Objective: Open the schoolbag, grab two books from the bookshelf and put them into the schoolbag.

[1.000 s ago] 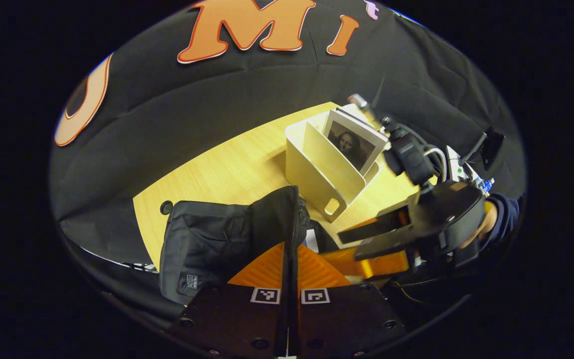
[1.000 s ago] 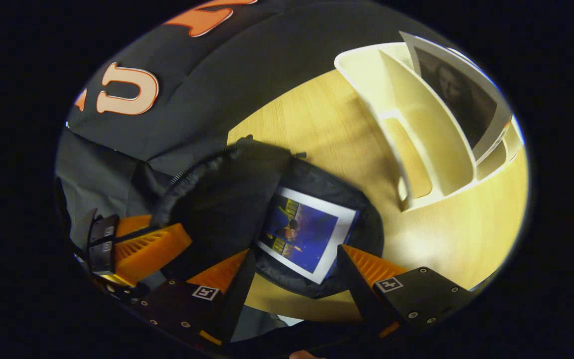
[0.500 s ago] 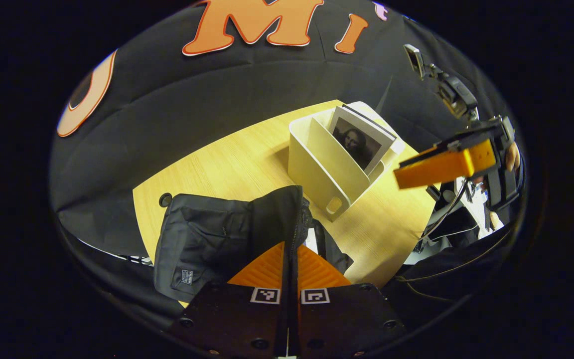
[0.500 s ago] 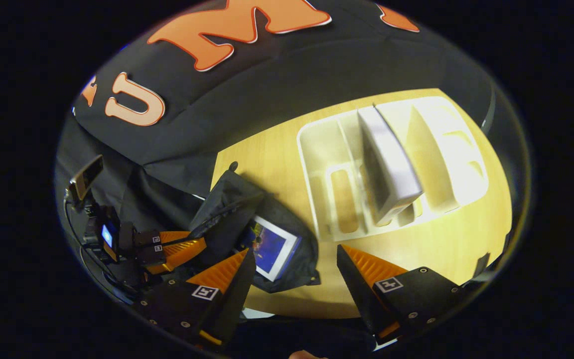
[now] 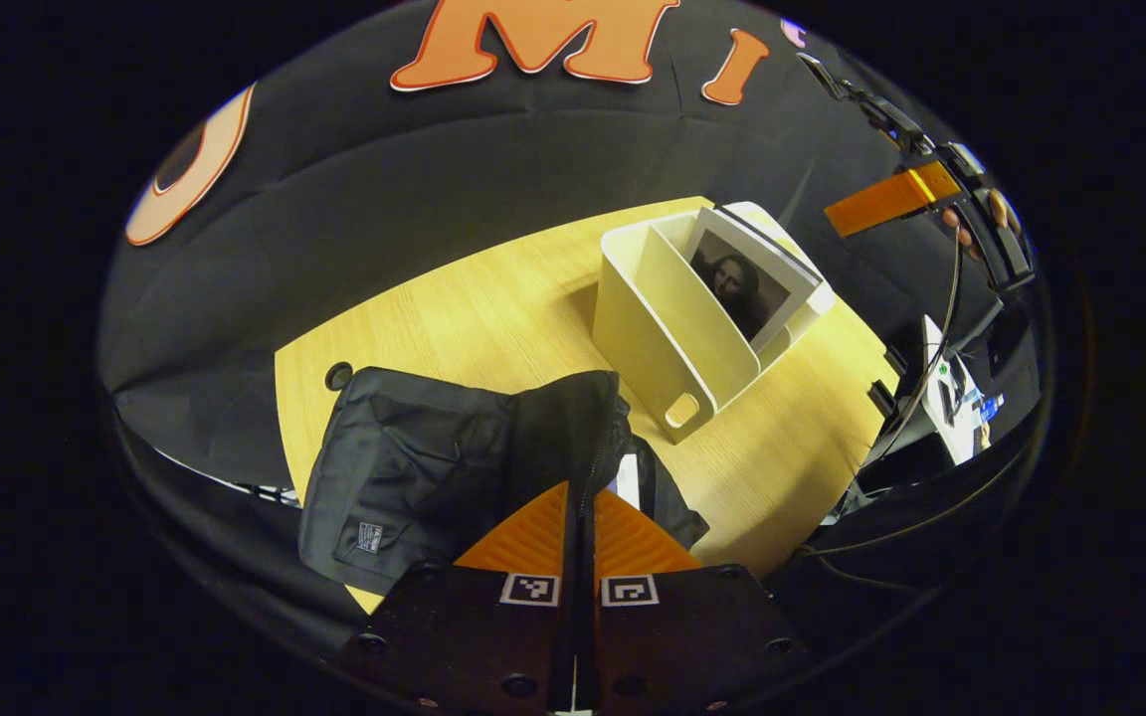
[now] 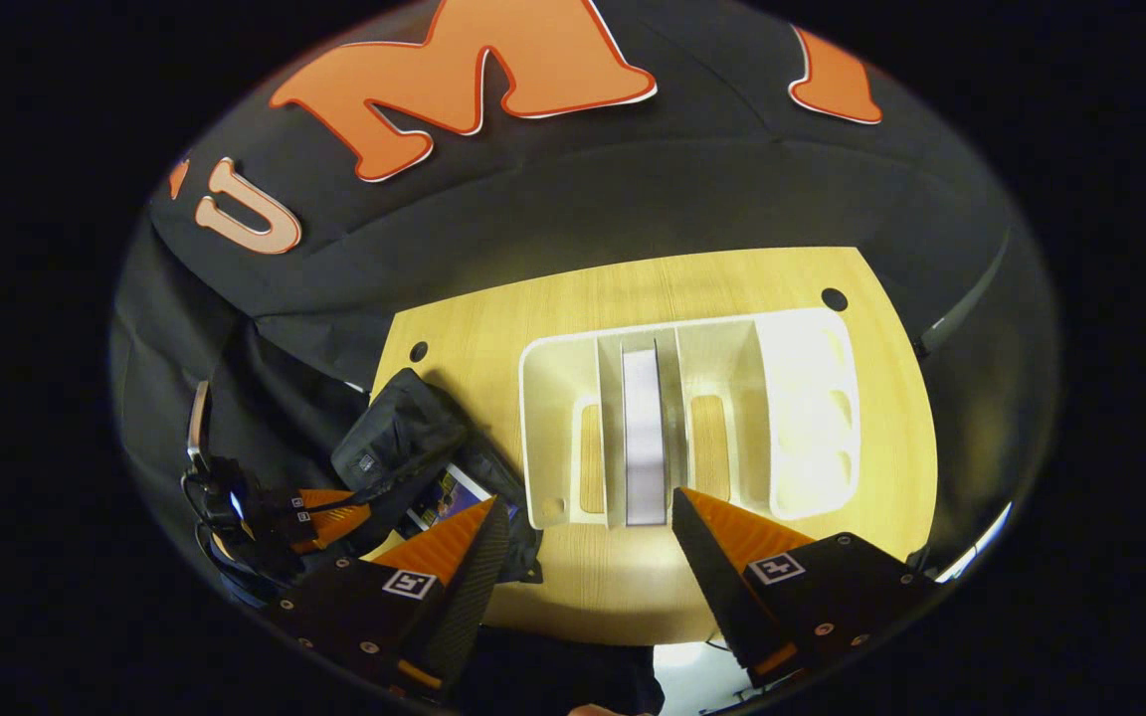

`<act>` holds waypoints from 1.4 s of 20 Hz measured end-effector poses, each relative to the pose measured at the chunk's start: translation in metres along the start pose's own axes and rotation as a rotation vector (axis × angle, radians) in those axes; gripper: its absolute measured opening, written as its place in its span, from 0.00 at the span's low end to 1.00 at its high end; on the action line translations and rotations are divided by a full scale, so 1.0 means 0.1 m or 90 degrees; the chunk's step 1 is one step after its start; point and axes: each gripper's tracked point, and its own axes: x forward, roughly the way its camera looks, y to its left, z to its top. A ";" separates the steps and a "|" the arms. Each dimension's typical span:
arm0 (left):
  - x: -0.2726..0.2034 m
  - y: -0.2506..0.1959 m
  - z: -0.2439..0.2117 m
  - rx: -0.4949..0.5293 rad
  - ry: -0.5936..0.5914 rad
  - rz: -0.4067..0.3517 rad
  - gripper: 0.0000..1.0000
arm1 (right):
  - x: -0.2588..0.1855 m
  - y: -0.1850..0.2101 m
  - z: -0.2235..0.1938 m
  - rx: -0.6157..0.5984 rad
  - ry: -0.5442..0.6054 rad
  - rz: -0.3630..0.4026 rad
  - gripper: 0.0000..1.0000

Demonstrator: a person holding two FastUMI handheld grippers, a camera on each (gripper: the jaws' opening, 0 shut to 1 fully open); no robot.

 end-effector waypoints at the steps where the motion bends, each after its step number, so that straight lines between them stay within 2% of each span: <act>1: 0.02 0.01 0.00 -0.008 0.003 0.003 0.01 | 0.08 0.00 0.05 -0.005 0.009 0.005 0.98; 7: 0.04 0.06 -0.07 -0.053 0.014 0.035 0.01 | 0.75 -0.24 0.07 -0.054 0.088 -0.041 0.92; 9: 0.08 0.07 -0.09 -0.067 0.018 0.041 0.01 | 0.93 -0.39 0.08 -0.069 0.103 -0.071 0.83; 11: 0.07 0.04 -0.11 -0.079 0.022 0.043 0.02 | 1.04 -0.43 0.05 -0.067 0.125 -0.081 0.55; 12: 0.08 0.05 -0.11 -0.083 0.025 0.044 0.01 | 1.10 -0.47 0.05 -0.068 0.133 -0.090 0.60; 15: 0.12 0.07 -0.11 -0.081 0.027 0.047 0.02 | 1.24 -0.52 0.03 -0.059 0.148 -0.110 0.52; 16: 0.12 0.07 -0.10 -0.081 0.028 0.049 0.02 | 1.29 -0.53 0.01 -0.052 0.155 -0.113 0.47; 18: 0.13 0.09 -0.09 -0.079 0.027 0.049 0.01 | 1.28 -0.53 0.01 -0.042 0.160 -0.116 0.41; 22: 0.13 0.09 -0.08 -0.073 0.025 0.043 0.02 | 1.16 -0.52 0.02 -0.020 0.157 -0.123 0.36; 28: 0.11 0.15 -0.07 -0.057 0.016 0.030 0.02 | 0.55 -0.34 0.09 0.015 0.103 -0.088 0.36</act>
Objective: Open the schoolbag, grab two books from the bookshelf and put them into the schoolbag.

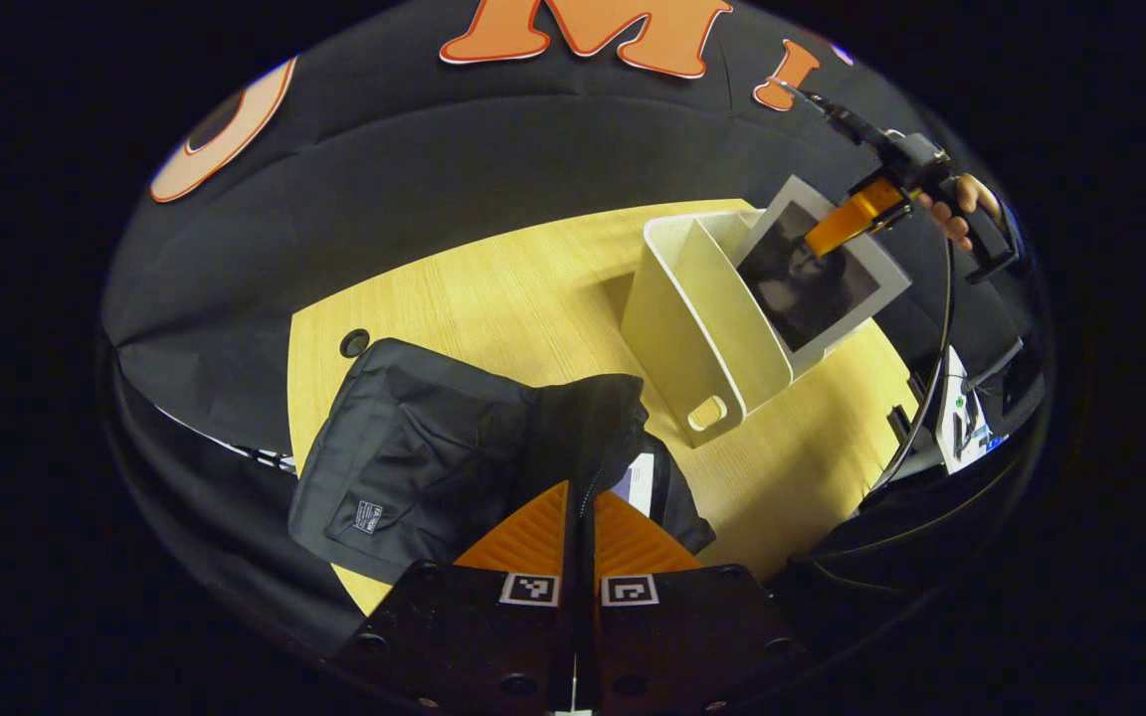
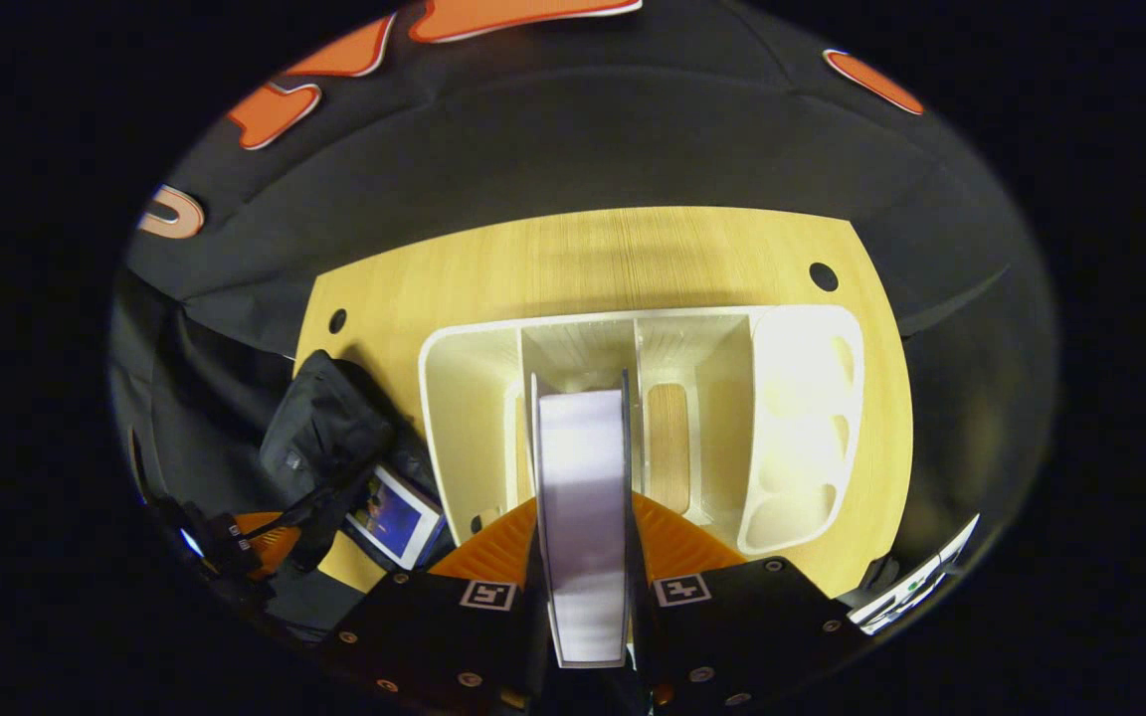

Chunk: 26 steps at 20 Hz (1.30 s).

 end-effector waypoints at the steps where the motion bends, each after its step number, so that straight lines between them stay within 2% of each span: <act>1: -0.01 0.00 0.01 0.002 -0.002 -0.002 0.02 | -0.12 0.02 -0.02 0.005 -0.010 0.006 0.36; 6: -0.03 -0.01 -0.01 0.011 -0.014 -0.020 0.02 | -0.64 0.10 -0.12 0.022 -0.078 0.029 0.35; 11: -0.05 0.01 -0.04 0.015 -0.019 -0.031 0.01 | -0.92 0.19 -0.33 0.056 -0.111 0.071 0.34; 12: -0.05 0.01 -0.05 0.018 -0.018 -0.032 0.01 | -0.97 0.22 -0.37 0.060 -0.118 0.078 0.24; 13: -0.05 0.01 -0.04 0.022 -0.019 -0.031 0.01 | -1.00 0.23 -0.40 0.064 -0.128 0.085 0.34; 16: -0.05 0.03 -0.01 0.032 -0.021 -0.028 0.01 | -0.93 0.39 -0.54 0.089 -0.138 0.119 0.33; 21: -0.09 0.12 0.05 0.053 -0.019 -0.012 0.01 | -0.63 0.84 -0.90 0.154 -0.104 0.213 0.33; 26: -0.14 0.10 0.08 0.066 -0.020 -0.017 0.01 | -0.55 1.20 -1.05 0.190 -0.112 0.293 0.33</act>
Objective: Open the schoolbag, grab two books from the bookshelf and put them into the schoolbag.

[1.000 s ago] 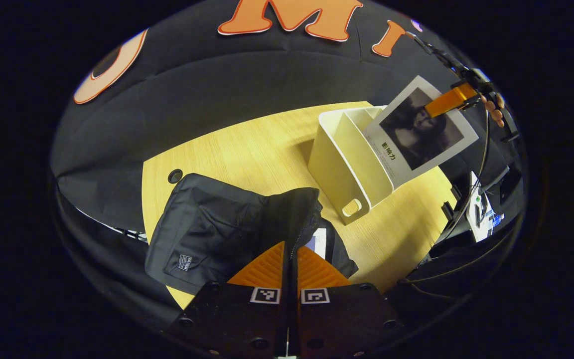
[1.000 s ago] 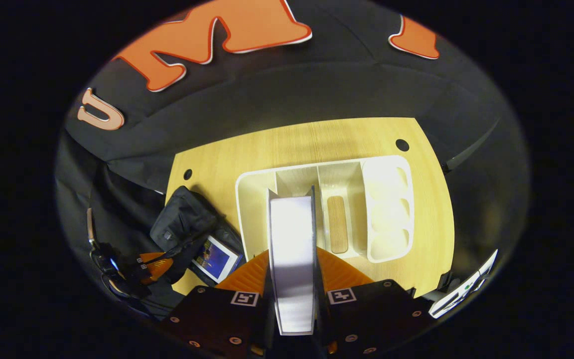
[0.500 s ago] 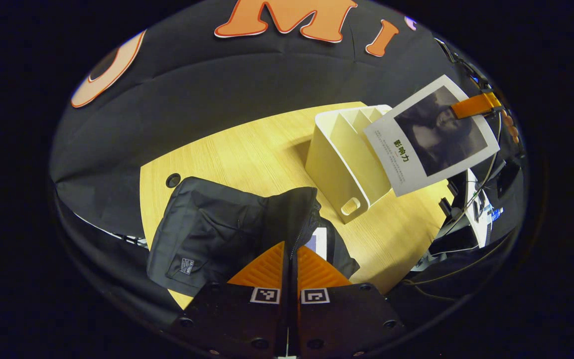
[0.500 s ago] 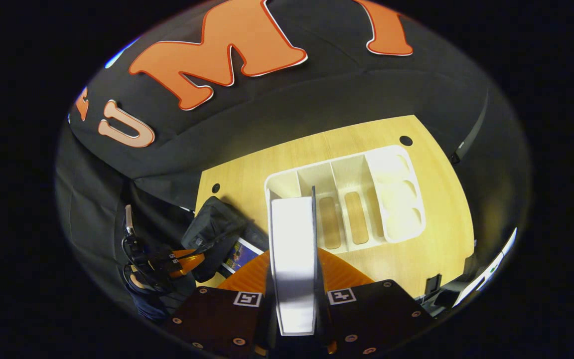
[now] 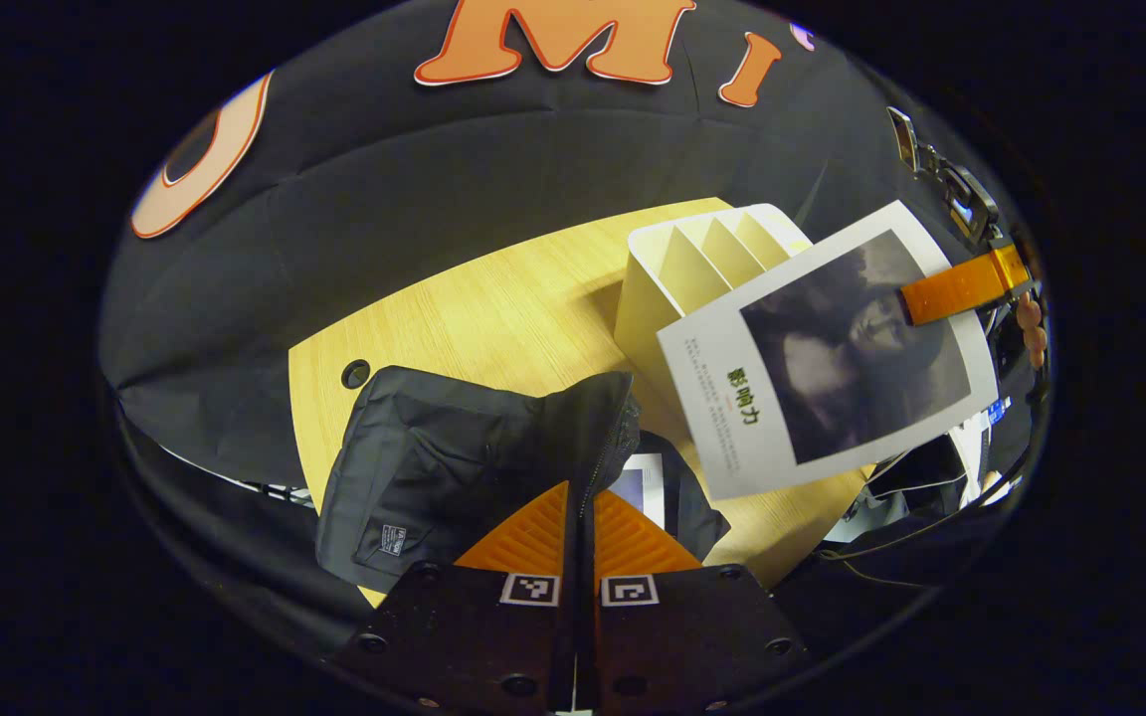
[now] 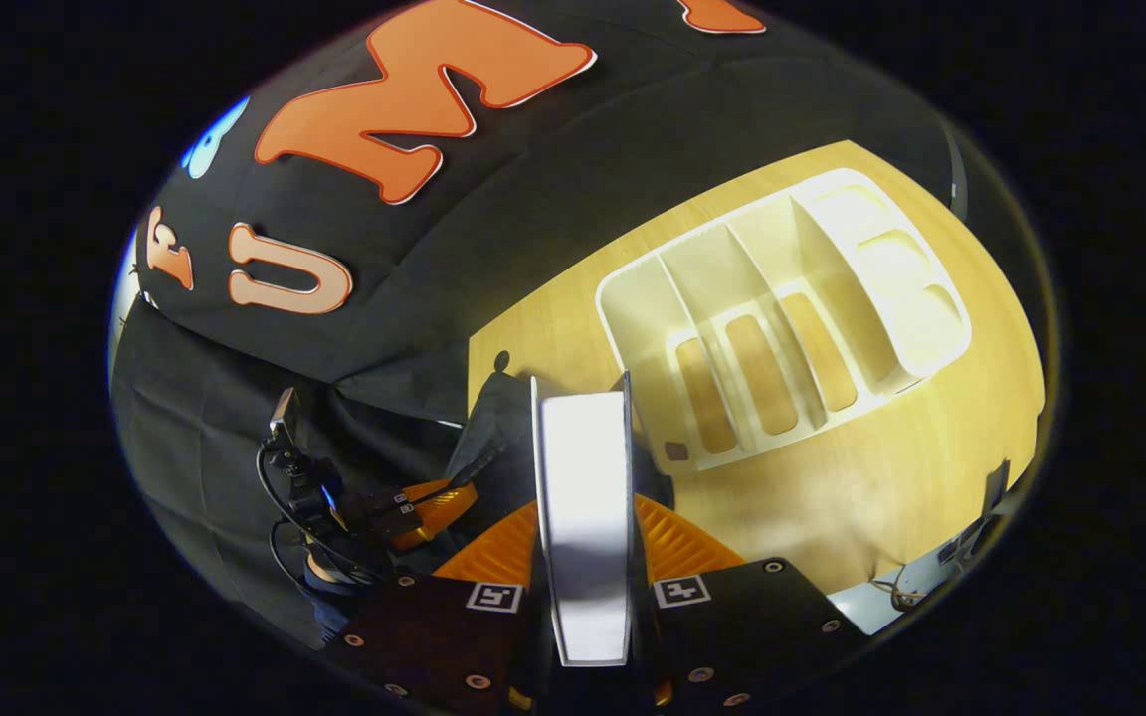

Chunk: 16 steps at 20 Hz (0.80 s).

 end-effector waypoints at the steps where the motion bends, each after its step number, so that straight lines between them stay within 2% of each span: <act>1: -0.01 0.00 0.00 0.002 -0.001 0.000 0.01 | 0.05 0.02 -0.05 0.008 0.001 0.011 0.33; 5: -0.09 0.01 0.04 0.008 -0.008 -0.003 0.02 | 0.19 0.01 -0.27 0.039 -0.007 0.027 0.33; 10: -0.24 0.04 0.11 0.031 -0.024 -0.005 0.01 | 0.57 0.18 -0.58 0.064 0.006 0.067 0.33; 16: -0.34 -0.02 0.17 0.047 -0.046 -0.019 0.01 | 1.15 0.25 -0.73 0.104 -0.015 0.068 0.33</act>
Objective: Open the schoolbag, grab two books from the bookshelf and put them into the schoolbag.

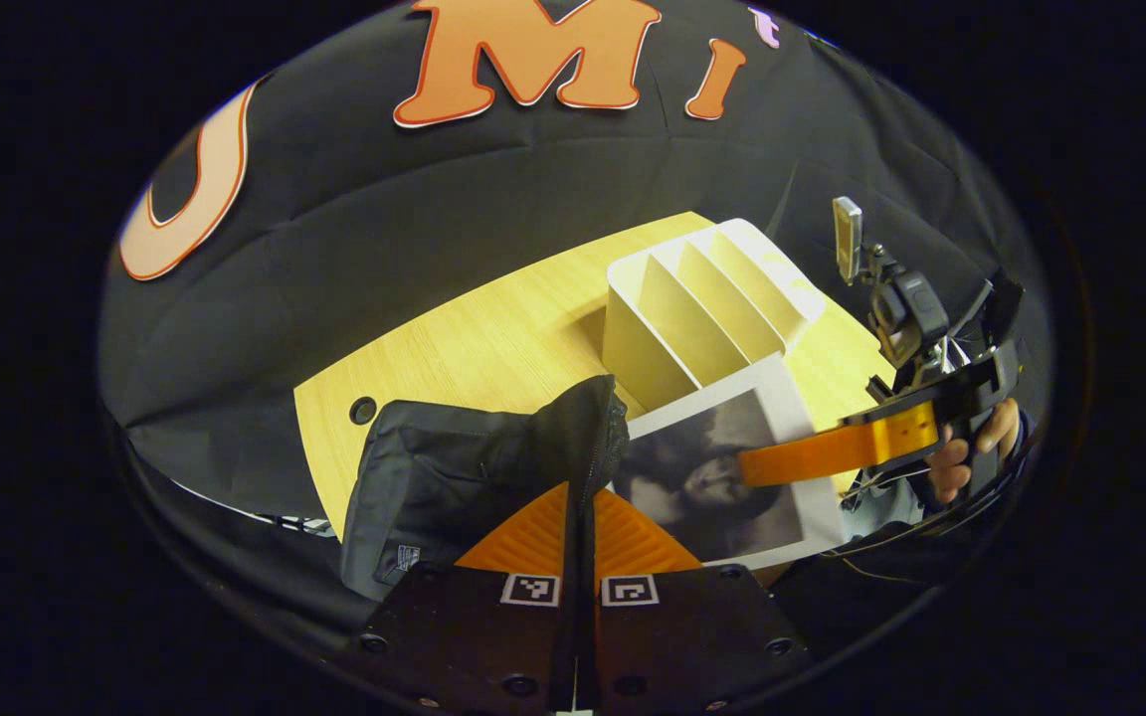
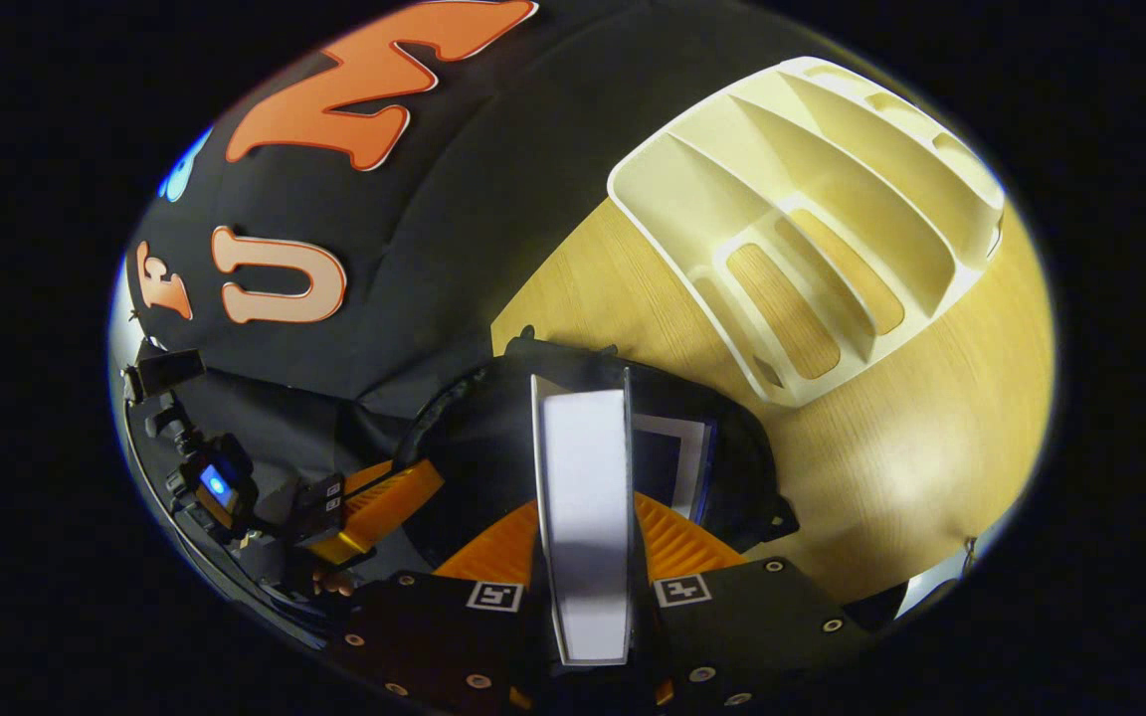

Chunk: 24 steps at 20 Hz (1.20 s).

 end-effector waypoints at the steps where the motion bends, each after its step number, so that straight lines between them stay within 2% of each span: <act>1: -0.01 -0.02 0.01 0.000 -0.003 -0.004 0.01 | 0.09 -0.01 -0.02 0.016 -0.003 0.005 0.33; 5: -0.04 -0.11 0.05 0.013 -0.015 -0.022 0.01 | 0.41 0.05 -0.14 0.056 -0.001 0.031 0.33; 12: -0.05 -0.29 0.03 0.023 -0.024 -0.053 0.01 | 0.85 0.23 -0.22 0.072 -0.014 0.069 0.33; 18: -0.05 -0.37 0.03 0.047 -0.026 -0.063 0.01 | 1.19 0.18 -0.28 0.072 -0.033 0.077 0.34; 21: -0.02 -0.35 0.03 0.031 -0.029 -0.068 0.01 | 1.28 0.14 -0.28 0.068 -0.028 0.054 0.36; 22: -0.01 -0.33 0.03 0.021 -0.031 -0.070 0.01 | 1.29 0.10 -0.27 0.061 -0.026 0.031 0.51; 23: 0.00 -0.30 0.04 0.015 -0.035 -0.070 0.01 | 1.27 0.04 -0.27 0.040 -0.022 0.001 0.42; 24: 0.03 -0.27 0.04 0.009 -0.039 -0.070 0.02 | 1.20 0.00 -0.26 0.015 -0.022 -0.024 0.62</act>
